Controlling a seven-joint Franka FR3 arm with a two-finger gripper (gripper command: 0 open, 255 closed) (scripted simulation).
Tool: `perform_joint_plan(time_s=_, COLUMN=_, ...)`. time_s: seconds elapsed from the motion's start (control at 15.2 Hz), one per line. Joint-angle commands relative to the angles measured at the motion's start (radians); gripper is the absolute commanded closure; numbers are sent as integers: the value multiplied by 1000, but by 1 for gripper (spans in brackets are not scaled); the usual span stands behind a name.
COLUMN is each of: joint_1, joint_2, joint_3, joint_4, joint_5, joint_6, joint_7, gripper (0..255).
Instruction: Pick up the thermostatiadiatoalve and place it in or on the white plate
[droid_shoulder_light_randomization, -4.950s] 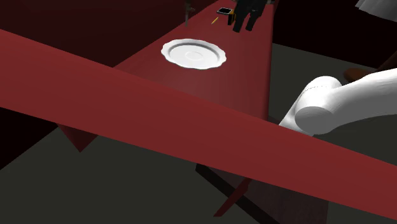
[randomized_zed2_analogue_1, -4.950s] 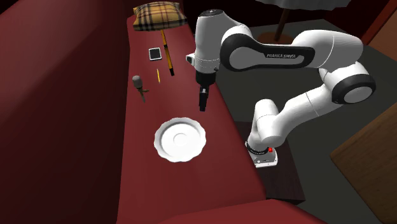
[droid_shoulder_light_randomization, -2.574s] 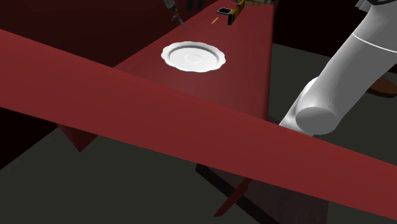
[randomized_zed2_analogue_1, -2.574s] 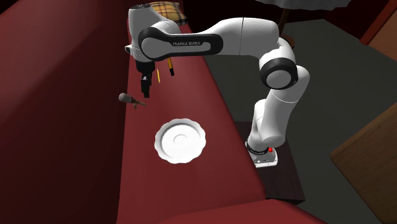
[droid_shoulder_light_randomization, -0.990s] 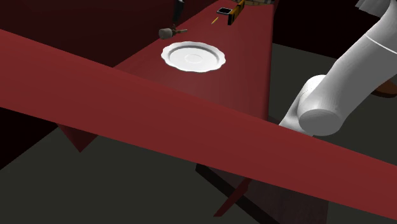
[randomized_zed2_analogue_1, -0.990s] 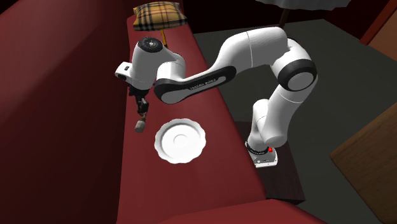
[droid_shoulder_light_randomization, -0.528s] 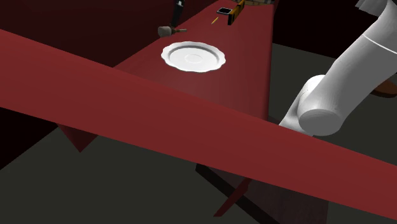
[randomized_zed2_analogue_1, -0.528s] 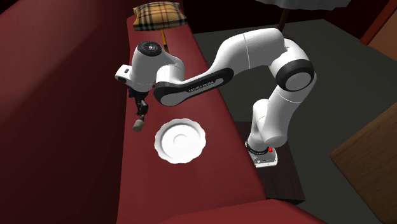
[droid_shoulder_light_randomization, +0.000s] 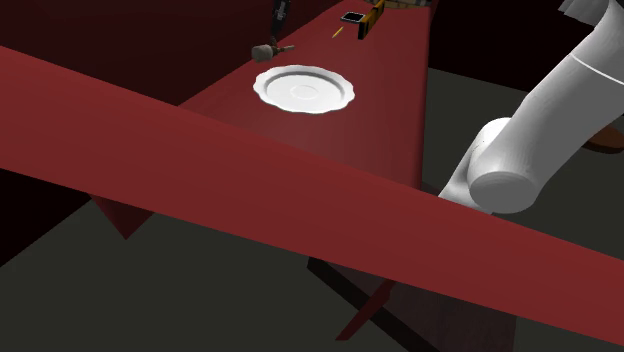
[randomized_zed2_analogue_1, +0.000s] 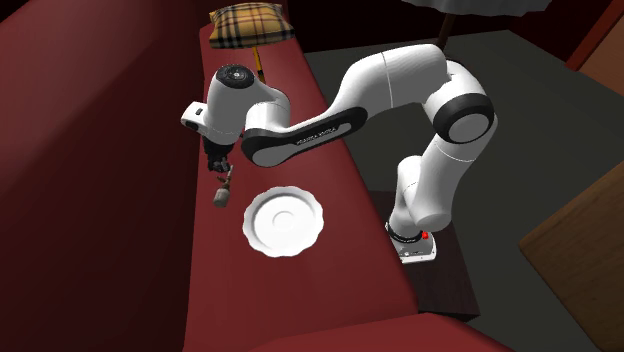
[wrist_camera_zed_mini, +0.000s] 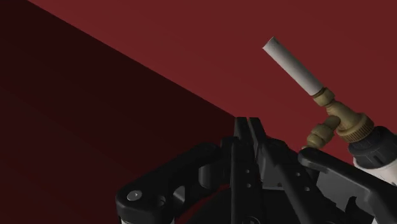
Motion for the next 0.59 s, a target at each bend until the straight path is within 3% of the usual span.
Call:
perform_joint_plan(time_s=0.0, joint_1=0, joint_2=0, joint_3=0, joint_4=0, joint_5=0, joint_6=0, joint_7=0, gripper=255)
perform_joint_plan(time_s=0.2, joint_1=0, joint_2=0, joint_3=0, joint_4=0, joint_5=0, joint_6=0, joint_7=0, gripper=255)
perform_joint_plan(time_s=0.26, joint_1=0, joint_2=0, joint_3=0, joint_4=0, joint_5=0, joint_6=0, joint_7=0, gripper=0)
perform_joint_plan(time_s=0.53, joint_1=44, joint_2=28, joint_3=9, joint_4=104, joint_5=145, joint_6=-219, joint_7=-108, gripper=0)
